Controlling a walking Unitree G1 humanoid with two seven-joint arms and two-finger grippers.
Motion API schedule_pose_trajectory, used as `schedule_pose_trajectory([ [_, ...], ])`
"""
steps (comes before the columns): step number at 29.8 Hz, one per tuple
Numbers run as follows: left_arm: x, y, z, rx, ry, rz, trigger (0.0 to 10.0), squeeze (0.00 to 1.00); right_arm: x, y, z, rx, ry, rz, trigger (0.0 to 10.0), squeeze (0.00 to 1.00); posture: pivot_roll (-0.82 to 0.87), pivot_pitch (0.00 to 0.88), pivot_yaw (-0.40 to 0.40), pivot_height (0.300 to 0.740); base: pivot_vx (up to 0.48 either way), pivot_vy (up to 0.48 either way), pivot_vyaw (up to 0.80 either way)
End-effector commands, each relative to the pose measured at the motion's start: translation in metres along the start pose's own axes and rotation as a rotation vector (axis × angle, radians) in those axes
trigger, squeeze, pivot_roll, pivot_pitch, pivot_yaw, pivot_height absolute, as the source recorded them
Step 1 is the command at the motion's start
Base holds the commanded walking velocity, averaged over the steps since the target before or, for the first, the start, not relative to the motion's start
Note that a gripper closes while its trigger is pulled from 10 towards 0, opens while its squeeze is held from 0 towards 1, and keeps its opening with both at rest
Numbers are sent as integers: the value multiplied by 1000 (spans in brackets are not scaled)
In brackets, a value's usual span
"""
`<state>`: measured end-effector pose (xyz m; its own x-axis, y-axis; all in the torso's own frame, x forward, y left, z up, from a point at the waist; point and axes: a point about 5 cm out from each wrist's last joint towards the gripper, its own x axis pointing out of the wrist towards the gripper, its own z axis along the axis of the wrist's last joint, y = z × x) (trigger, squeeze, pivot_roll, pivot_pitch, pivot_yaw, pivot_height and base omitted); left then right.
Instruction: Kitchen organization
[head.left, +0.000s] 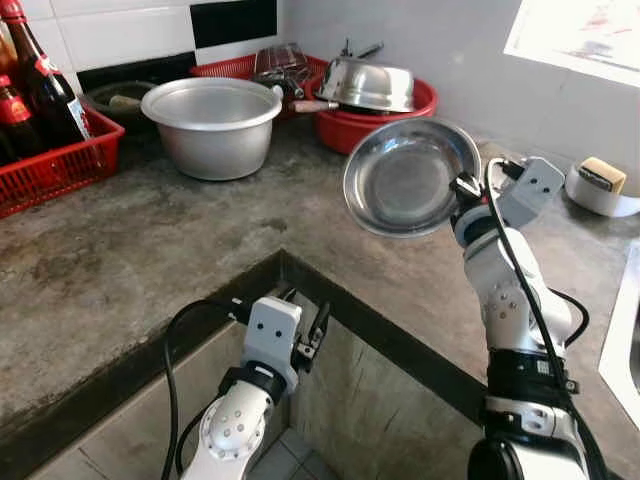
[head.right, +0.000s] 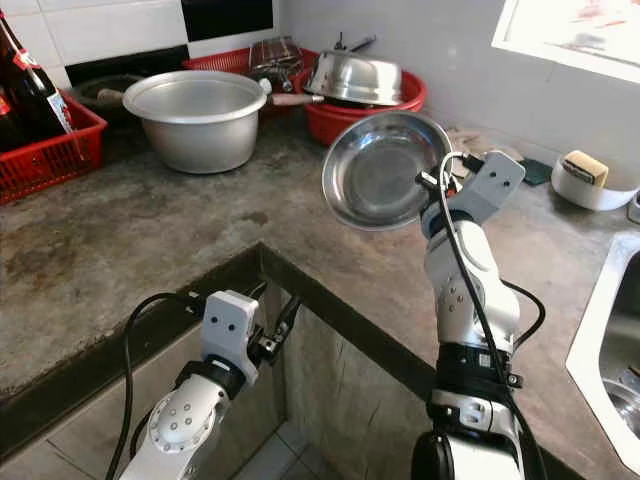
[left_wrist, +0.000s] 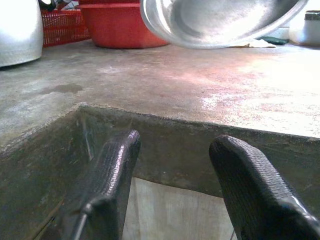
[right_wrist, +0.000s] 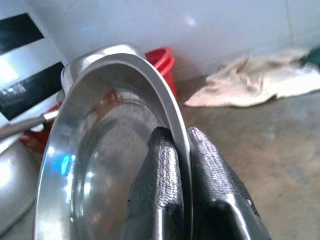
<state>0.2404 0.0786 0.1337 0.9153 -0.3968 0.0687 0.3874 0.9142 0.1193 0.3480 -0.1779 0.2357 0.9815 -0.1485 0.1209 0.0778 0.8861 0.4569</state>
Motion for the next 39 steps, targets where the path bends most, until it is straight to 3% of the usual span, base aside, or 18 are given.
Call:
schedule_pose_trajectory([
  [1,2,0,1,-8,-6,-6,10000,0,-8,3,16,-75,-107,-2,0,0,46,20,-69,740,0,0,0],
  [2,2,2,3,-12,-9,-2,10000,0,-16,2,19,-124,-141,-10,0,0,46,18,-67,740,0,0,0],
  [6,4,4,3,-19,-9,-1,10000,0,-28,1,19,-162,-155,-15,0,0,40,14,-57,740,0,0,-200],
  [13,6,4,4,-20,-17,-7,10000,0,-35,0,17,-214,-162,-27,0,0,30,10,-48,740,0,373,-800],
  [21,10,5,8,39,-45,-28,10000,0,-42,3,14,-267,-174,-48,0,0,29,8,-41,740,0,0,-800],
  [39,11,3,6,38,-32,-49,10000,0,-42,4,14,-285,-179,-46,0,0,26,7,-34,740,0,-431,-800],
])
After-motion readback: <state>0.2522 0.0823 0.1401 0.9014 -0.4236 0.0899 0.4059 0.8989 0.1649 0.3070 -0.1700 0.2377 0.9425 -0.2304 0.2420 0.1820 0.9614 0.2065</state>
